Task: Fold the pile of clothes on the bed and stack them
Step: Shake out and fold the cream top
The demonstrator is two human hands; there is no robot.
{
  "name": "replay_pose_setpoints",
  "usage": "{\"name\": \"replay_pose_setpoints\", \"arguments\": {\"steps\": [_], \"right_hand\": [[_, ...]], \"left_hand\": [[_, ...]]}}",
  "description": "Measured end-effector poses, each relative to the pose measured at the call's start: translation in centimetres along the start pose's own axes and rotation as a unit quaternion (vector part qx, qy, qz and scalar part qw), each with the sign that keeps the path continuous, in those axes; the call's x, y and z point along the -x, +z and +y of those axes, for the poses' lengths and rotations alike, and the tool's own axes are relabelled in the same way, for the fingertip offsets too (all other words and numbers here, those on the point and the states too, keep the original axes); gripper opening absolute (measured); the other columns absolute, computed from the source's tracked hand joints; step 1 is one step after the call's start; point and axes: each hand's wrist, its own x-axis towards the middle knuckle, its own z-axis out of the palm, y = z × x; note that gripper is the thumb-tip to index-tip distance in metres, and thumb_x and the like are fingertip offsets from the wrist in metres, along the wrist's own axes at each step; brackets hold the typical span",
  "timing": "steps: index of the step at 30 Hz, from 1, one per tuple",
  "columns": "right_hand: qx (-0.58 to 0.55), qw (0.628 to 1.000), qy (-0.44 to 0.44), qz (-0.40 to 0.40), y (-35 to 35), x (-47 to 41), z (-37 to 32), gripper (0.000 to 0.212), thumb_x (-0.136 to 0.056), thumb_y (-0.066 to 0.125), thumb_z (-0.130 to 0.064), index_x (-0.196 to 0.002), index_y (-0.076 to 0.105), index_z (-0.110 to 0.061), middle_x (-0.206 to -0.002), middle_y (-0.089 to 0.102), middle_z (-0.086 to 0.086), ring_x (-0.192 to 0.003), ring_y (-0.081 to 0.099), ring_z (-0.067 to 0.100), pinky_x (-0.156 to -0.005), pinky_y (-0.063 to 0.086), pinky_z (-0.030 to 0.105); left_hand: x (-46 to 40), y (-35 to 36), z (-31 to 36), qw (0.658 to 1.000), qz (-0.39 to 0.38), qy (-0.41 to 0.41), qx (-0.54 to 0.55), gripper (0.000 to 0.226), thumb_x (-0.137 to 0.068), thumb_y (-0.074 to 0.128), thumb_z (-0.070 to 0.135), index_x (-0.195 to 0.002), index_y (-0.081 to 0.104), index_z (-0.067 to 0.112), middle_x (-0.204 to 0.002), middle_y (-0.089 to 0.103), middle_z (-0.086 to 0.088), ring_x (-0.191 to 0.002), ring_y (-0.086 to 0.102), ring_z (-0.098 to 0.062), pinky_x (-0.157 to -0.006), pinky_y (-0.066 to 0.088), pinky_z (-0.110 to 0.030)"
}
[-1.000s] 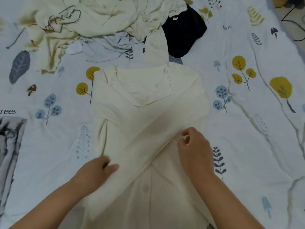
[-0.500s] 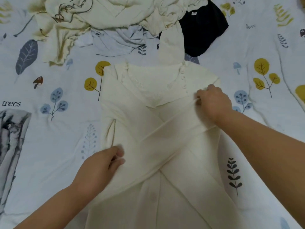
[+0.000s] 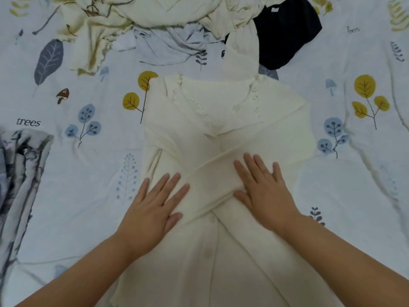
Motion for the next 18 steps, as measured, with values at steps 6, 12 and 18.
{"name": "replay_pose_setpoints", "arguments": {"steps": [6, 12, 18], "right_hand": [[-0.029, 0.999, -0.001, -0.032, -1.2, 2.1, 0.9, 0.056, -0.1, 0.023, -0.04, -0.15, 0.004, -0.024, -0.159, -0.004, 0.003, -0.146, -0.006, 0.019, -0.116, 0.001, 0.034], [-0.019, 0.996, -0.053, -0.069, -1.0, 9.0, 2.7, 0.078, -0.092, 0.031, 0.004, -0.142, -0.019, -0.029, -0.147, -0.031, -0.001, -0.14, -0.024, 0.018, -0.108, -0.018, 0.026], [0.068, 0.989, -0.101, -0.08, 0.4, 15.1, 3.6, 0.122, -0.034, 0.071, 0.018, -0.143, 0.033, -0.02, -0.15, 0.03, 0.013, -0.135, 0.034, 0.032, -0.106, 0.031, 0.043]], "left_hand": [[0.4, -0.4, -0.3, 0.998, -0.064, -0.019, -0.017, 0.065, -0.098, 0.006, 0.048, -0.136, 0.046, 0.014, -0.142, 0.043, -0.013, -0.128, 0.044, -0.034, -0.103, 0.029, -0.05], [5.4, -1.1, 0.7, 0.998, -0.069, -0.004, 0.007, 0.062, -0.098, 0.014, 0.046, -0.133, 0.052, 0.011, -0.142, 0.043, -0.013, -0.127, 0.045, -0.034, -0.1, 0.037, -0.049], [10.3, 0.2, -1.0, 0.986, -0.137, -0.008, 0.093, 0.091, -0.077, 0.055, 0.018, -0.145, -0.004, 0.027, -0.154, -0.014, 0.007, -0.143, -0.015, -0.013, -0.112, -0.019, -0.024]]}}
